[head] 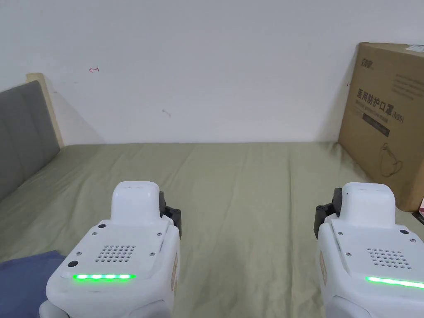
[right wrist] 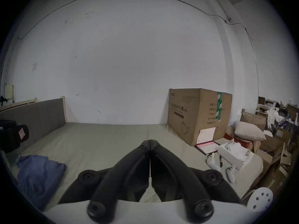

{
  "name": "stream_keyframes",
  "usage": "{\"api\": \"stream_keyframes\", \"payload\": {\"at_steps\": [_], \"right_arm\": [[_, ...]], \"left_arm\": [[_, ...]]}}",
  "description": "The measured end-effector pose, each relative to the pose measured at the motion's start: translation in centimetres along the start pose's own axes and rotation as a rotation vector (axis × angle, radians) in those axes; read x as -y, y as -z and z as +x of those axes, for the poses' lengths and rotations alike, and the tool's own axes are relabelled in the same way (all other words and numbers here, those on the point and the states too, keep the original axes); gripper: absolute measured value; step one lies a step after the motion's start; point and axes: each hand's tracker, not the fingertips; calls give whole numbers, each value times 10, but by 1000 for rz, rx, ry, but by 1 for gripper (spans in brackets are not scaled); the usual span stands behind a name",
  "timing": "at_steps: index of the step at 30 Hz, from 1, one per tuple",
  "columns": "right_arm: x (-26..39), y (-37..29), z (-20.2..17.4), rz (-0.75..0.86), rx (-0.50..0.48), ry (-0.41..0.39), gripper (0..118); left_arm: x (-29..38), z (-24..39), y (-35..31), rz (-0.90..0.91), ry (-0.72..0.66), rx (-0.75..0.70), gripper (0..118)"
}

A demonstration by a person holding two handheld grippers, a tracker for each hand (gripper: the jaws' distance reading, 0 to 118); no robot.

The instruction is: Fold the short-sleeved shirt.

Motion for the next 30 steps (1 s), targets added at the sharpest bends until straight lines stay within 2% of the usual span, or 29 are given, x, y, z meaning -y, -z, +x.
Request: {"api": "stream_keyframes", "payload": {"at_steps": [2, 3, 5, 7, 9, 12, 14, 16, 19, 21, 23, 30], "right_arm": [[-2, 0, -5, 3, -10, 10, 1], [-4, 1, -8, -4, -55, 8, 1], [-7, 1, -20, -5, -79, -1, 1], [-10, 0, -34, -4, -201, 5, 1], [-13, -1, -56, -21, -258, 14, 1], [-12, -5, -94, -22, -403, 30, 1], [-10, -10, -122, -18, -467, 22, 1], [-8, -17, -148, -7, -485, -16, 1], [-4, -27, -179, 0, -594, -63, 1], [-2, -30, -193, -34, -684, -37, 1], [2, -31, -204, -74, -733, -22, 1], [12, -27, -214, -103, -749, -55, 1]], "left_arm": [[-1, -6, 0, -14, -1, -32, 0], [-1, -11, -1, -16, -9, -40, 0], [1, -22, -3, -21, -41, -76, 0], [1, -38, -8, -35, -21, -145, 0], [2, -56, -17, -22, 10, -233, 0], [4, -90, -35, -37, -13, -353, 0], [5, -112, -48, -49, -26, -419, 0], [8, -130, -60, -50, -27, -509, 0], [11, -149, -73, -50, 11, -654, 0], [13, -160, -80, -60, 13, -673, 0], [15, -168, -83, -71, -7, -679, 0], [36, -184, -67, -143, -72, -625, 0]]}}
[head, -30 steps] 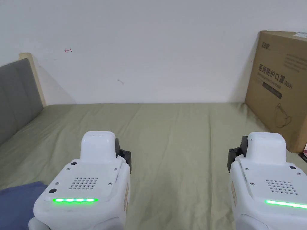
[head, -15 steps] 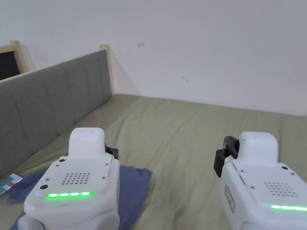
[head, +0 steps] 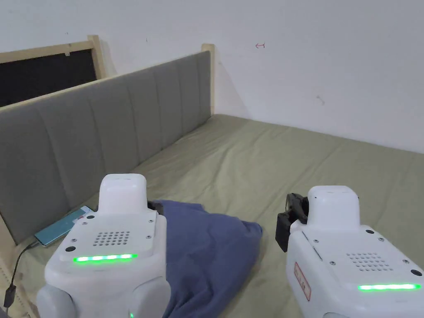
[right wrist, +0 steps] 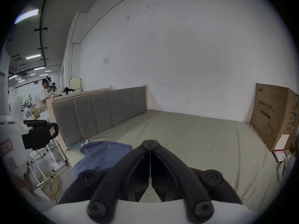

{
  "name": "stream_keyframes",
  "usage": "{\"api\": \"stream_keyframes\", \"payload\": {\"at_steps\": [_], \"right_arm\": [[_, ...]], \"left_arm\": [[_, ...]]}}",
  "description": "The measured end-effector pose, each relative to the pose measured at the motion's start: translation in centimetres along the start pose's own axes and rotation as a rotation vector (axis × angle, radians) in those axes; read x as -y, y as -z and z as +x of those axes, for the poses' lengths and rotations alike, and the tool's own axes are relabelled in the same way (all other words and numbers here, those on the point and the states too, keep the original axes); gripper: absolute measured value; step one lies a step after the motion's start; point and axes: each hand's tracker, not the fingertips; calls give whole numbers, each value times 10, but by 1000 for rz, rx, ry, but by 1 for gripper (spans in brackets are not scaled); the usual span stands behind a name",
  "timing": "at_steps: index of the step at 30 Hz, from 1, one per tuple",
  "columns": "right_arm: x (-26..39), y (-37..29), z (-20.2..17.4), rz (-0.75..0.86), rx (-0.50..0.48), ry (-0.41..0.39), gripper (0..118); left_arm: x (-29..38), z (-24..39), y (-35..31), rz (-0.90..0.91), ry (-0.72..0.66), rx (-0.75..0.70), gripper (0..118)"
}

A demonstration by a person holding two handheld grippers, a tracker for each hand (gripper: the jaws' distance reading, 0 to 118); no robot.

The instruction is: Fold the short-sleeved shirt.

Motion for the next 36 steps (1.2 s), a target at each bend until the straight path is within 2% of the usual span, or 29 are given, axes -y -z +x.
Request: {"api": "stream_keyframes", "payload": {"at_steps": [5, 6, 7, 8, 9, 10, 13, 16, 20, 22, 24, 25, 26, 27, 28, 29, 36], "right_arm": [[8, 8, 16, -35, 22, 18, 1], [11, 11, 19, -44, 28, 21, 1], [13, 14, 21, -54, 35, 26, 1], [17, 16, 24, -70, 38, 29, 1], [21, 20, 27, -89, 44, 25, 1], [25, 23, 29, -106, 58, 18, 1], [39, 39, 38, -166, 93, -4, 1], [50, 56, 49, -215, 109, 20, 1], [64, 75, 62, -273, 122, 50, 1], [71, 82, 67, -298, 130, 57, 1], [79, 87, 72, -330, 134, 71, 1], [83, 88, 74, -345, 135, 79, 1], [86, 90, 76, -355, 134, 94, 1], [90, 92, 78, -369, 135, 112, 1], [93, 92, 79, -379, 129, 128, 1], [95, 93, 81, -384, 126, 142, 1], [98, 86, 88, -396, 136, 163, 1]], "left_arm": [[21, 11, 59, -205, -26, 137, 0], [30, 17, 76, -240, -14, 119, 2], [37, 23, 90, -280, 18, 90, 15], [45, 30, 107, -331, 63, 77, 46], [55, 35, 122, -364, 80, 91, 81], [61, 41, 133, -388, 89, 111, 89], [77, 58, 170, -481, 99, 161, 89], [96, 75, 207, -553, 101, 221, 89], [130, 99, 258, -706, 149, 221, 88], [152, 106, 275, -819, 156, 250, 83], [143, 106, 268, -767, 162, 234, 82], [137, 106, 266, -774, 162, 234, 79], [134, 102, 261, -771, 157, 250, 66], [131, 101, 258, -757, 150, 266, 39], [131, 101, 255, -730, 166, 243, 18], [133, 101, 253, -704, 208, 202, 3], [130, 88, 256, -743, 135, 270, 3]]}}
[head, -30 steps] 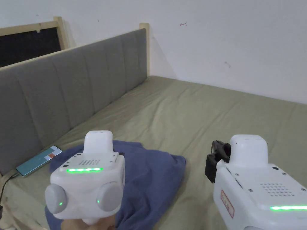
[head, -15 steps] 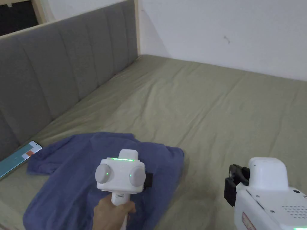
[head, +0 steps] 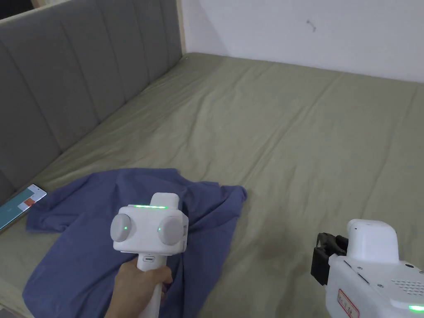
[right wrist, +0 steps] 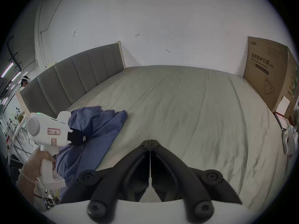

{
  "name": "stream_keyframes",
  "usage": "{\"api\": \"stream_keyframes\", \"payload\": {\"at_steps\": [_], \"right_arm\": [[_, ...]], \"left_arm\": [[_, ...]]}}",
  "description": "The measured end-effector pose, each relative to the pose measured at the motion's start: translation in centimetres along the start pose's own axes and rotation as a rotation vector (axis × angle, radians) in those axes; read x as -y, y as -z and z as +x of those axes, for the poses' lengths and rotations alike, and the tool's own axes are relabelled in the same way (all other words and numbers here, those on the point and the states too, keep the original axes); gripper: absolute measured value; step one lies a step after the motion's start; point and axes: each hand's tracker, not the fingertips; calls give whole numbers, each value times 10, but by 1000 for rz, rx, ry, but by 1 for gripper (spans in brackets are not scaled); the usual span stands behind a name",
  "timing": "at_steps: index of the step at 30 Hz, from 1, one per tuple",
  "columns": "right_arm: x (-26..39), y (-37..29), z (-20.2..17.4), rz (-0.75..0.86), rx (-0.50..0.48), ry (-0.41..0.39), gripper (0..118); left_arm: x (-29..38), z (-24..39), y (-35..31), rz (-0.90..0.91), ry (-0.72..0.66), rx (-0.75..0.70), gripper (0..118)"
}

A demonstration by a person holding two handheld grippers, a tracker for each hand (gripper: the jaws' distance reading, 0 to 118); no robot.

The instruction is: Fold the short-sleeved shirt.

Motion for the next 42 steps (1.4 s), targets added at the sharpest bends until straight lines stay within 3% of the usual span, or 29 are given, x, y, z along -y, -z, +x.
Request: {"api": "stream_keyframes", "payload": {"at_steps": [7, 13, 17, 26, 32, 34, 38, 40, 41, 42], "right_arm": [[-5, -11, 23, 19, 20, 84, 1], [-15, -43, 55, 88, 72, 157, 1], [-22, -75, 89, 154, 121, 227, 1], [-19, -181, 192, 327, 353, 366, 1], [1, -247, 251, 376, 579, 424, 1], [11, -258, 263, 373, 603, 441, 1], [26, -261, 276, 333, 641, 475, 1], [30, -253, 276, 306, 644, 470, 1], [32, -249, 275, 284, 638, 463, 1], [32, -244, 273, 268, 633, 455, 1]], "left_arm": [[-15, 0, -47, 80, 10, 119, 3], [-39, 47, -101, 169, 78, 276, 3], [-52, 113, -138, 238, 229, 300, 3], [-58, 290, -232, 335, 391, 757, 3], [-5, 405, -251, 282, 552, 916, 3], [22, 430, -230, 177, 577, 951, 3], [85, 463, -158, -43, 602, 857, 3], [106, 466, -131, -179, 575, 858, 9], [113, 463, -124, -224, 553, 875, 18], [116, 462, -121, -238, 548, 862, 38]]}}
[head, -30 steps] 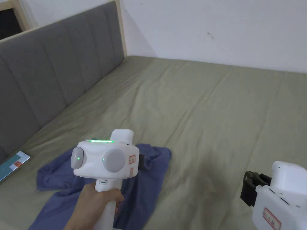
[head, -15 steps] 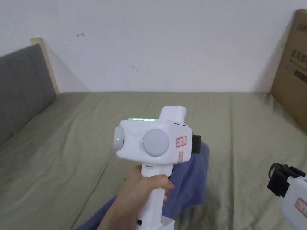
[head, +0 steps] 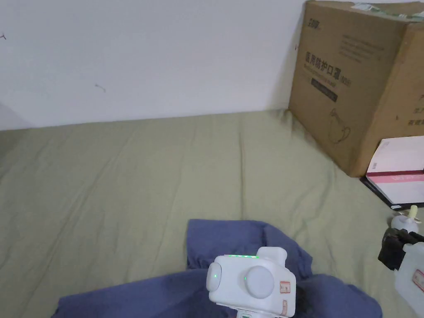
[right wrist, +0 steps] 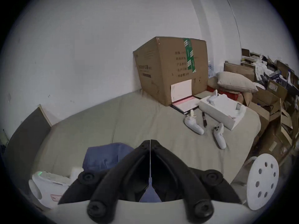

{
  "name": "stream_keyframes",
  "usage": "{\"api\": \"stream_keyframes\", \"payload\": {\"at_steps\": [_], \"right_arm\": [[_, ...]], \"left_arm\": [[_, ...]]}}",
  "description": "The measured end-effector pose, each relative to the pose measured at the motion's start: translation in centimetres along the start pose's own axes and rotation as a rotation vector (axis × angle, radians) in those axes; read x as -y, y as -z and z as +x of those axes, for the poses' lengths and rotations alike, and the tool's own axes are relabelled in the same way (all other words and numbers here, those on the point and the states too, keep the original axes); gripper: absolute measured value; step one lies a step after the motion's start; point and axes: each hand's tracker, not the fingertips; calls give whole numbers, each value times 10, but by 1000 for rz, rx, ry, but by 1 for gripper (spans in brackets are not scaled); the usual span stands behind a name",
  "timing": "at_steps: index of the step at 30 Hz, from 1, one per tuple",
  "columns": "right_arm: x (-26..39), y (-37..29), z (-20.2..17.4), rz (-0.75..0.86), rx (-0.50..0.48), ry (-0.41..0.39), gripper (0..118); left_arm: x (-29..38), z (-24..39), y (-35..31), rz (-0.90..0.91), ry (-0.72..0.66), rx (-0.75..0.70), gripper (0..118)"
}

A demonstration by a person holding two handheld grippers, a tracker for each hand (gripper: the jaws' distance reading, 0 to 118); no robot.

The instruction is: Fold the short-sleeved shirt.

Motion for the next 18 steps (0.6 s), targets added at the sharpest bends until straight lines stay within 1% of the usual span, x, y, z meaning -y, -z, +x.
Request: {"api": "stream_keyframes", "payload": {"at_steps": [2, 3, 4, 5, 6, 9, 10, 11, 12, 13, 15, 18], "right_arm": [[4, 6, -7, -21, -7, -16, 1], [5, 8, -11, -26, -13, -18, 1], [6, 9, -15, -31, -21, -19, 1], [7, 11, -18, -38, -34, -22, 1], [7, 12, -22, -43, -46, -29, 1], [9, 12, -37, -49, -67, -62, 1], [9, 14, -39, -52, -76, -69, 1], [10, 14, -43, -57, -85, -72, 1], [11, 14, -48, -59, -100, -76, 1], [12, 14, -53, -62, -113, -80, 1], [16, 14, -65, -75, -143, -94, 1], [23, 17, -84, -92, -183, -139, 1]], "left_arm": [[2, -2, -3, 5, 23, -43, 51], [2, -1, -9, 10, 36, -71, 65], [0, 0, -18, 50, 70, -113, 83], [-2, 0, -28, 83, 89, -135, 93], [-4, -2, -39, 115, 93, -139, 96], [-7, -13, -78, 195, 53, -154, 95], [-5, -18, -91, 218, 39, -154, 89], [0, -23, -104, 249, 22, -158, 70], [4, -33, -117, 280, -9, -188, 30], [11, -41, -126, 297, -28, -218, 1], [33, -63, -149, 333, -48, -306, 0], [61, -103, -171, 289, -71, -415, 0]]}}
